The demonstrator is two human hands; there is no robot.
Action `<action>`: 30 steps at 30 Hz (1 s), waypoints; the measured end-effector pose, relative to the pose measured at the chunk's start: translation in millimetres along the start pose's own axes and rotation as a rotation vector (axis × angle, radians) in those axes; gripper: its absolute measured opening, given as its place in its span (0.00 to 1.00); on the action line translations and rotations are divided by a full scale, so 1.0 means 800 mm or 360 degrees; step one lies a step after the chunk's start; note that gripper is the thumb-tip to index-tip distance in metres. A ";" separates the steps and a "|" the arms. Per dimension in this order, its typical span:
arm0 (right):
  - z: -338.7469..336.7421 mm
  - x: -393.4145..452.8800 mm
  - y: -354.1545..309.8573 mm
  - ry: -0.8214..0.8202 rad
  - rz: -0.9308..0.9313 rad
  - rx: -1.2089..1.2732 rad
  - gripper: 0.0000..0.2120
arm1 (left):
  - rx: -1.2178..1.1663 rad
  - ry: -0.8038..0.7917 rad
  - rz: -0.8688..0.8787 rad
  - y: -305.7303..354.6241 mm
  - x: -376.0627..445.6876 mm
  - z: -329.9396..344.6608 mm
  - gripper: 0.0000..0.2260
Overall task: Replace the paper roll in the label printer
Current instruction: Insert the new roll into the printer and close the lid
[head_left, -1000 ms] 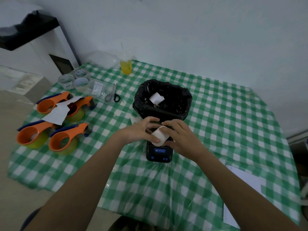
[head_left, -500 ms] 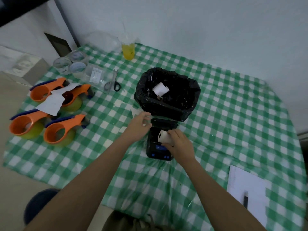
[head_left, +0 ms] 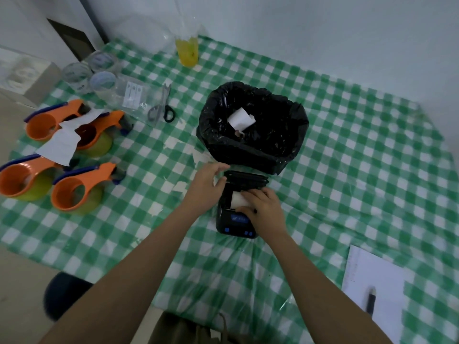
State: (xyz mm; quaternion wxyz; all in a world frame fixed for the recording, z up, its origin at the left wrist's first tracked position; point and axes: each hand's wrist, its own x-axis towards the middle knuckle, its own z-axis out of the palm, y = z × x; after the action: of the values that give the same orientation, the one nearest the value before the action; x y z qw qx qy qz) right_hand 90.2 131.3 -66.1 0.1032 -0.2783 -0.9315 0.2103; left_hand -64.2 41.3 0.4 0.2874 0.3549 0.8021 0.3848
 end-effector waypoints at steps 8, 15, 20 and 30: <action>0.012 -0.003 -0.009 -0.0045 0.0243 0.0035 0.22 | -0.0001 -0.0017 -0.0003 0.001 0.002 0.004 0.13; 0.012 -0.013 -0.008 0.0058 0.0223 0.0059 0.16 | -0.0027 -0.0035 -0.0036 -0.002 0.000 0.003 0.13; 0.006 -0.016 -0.010 0.0212 0.0194 0.0075 0.13 | -0.0047 -0.0040 -0.0035 -0.002 -0.002 0.003 0.13; -0.001 -0.012 -0.015 0.0093 0.0162 -0.0117 0.12 | 0.0183 -0.0038 0.0104 0.005 -0.004 0.007 0.17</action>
State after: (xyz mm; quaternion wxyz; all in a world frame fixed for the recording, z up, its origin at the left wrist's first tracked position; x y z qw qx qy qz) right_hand 92.9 117.2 -60.6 0.1092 -0.3349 -0.9198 0.1727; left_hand -57.1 42.5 1.4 0.2635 0.4014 0.8073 0.3431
